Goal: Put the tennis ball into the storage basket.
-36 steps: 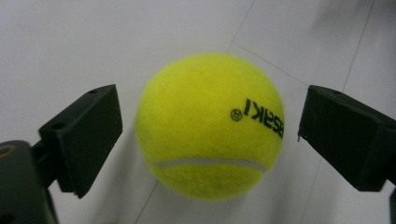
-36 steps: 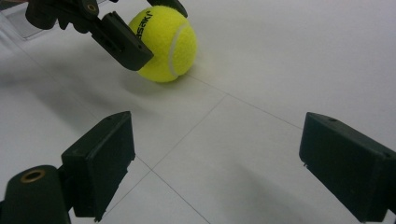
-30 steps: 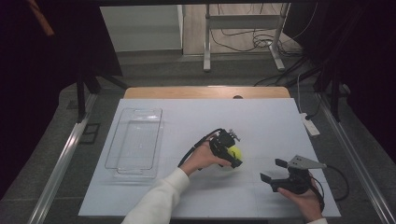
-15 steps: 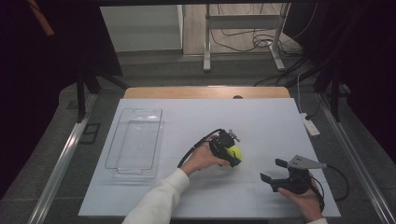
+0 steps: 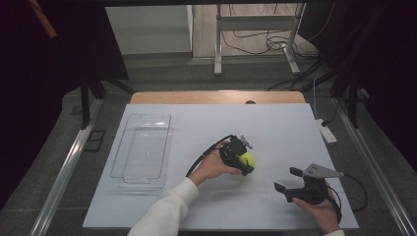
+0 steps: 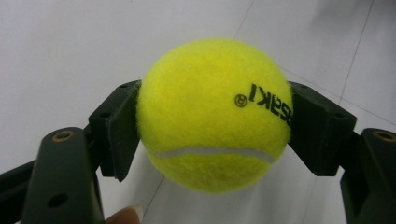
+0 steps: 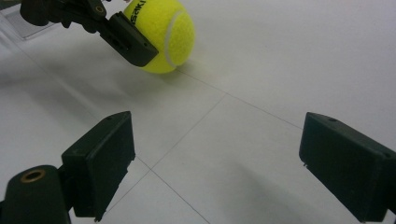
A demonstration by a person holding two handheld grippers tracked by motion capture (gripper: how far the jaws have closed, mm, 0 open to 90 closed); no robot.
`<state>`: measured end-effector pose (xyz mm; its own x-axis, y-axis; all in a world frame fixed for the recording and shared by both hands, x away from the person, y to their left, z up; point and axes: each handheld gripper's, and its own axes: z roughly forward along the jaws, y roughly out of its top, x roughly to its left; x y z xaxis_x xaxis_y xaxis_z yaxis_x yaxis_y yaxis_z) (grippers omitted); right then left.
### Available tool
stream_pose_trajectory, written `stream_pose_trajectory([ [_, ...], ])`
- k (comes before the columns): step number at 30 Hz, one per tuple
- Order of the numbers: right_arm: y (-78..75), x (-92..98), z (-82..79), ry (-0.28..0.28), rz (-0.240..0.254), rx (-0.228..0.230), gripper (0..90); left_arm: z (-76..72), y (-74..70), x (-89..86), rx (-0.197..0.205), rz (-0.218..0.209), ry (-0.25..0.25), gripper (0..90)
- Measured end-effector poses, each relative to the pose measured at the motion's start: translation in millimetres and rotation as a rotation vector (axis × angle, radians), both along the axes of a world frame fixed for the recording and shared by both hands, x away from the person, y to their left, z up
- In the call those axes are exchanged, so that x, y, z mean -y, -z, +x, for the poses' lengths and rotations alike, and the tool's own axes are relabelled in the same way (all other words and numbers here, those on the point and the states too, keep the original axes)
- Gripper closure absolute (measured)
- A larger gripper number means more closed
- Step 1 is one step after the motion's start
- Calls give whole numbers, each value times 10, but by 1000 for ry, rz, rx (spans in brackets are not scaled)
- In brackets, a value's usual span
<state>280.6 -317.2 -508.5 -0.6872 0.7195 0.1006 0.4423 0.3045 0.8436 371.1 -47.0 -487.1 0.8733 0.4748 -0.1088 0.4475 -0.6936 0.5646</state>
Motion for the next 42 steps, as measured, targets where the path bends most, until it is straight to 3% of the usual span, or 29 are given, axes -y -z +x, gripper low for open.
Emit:
stream_pose_trajectory([
  [14, 0, 0, -2, 1, -1, 0, 107, -38, -60, -74, 21, -9, 1, 261],
  [42, 7, -2, 1, 3, -3, -3, 107, -193, -199, -415, 70, -60, -35, 261],
])
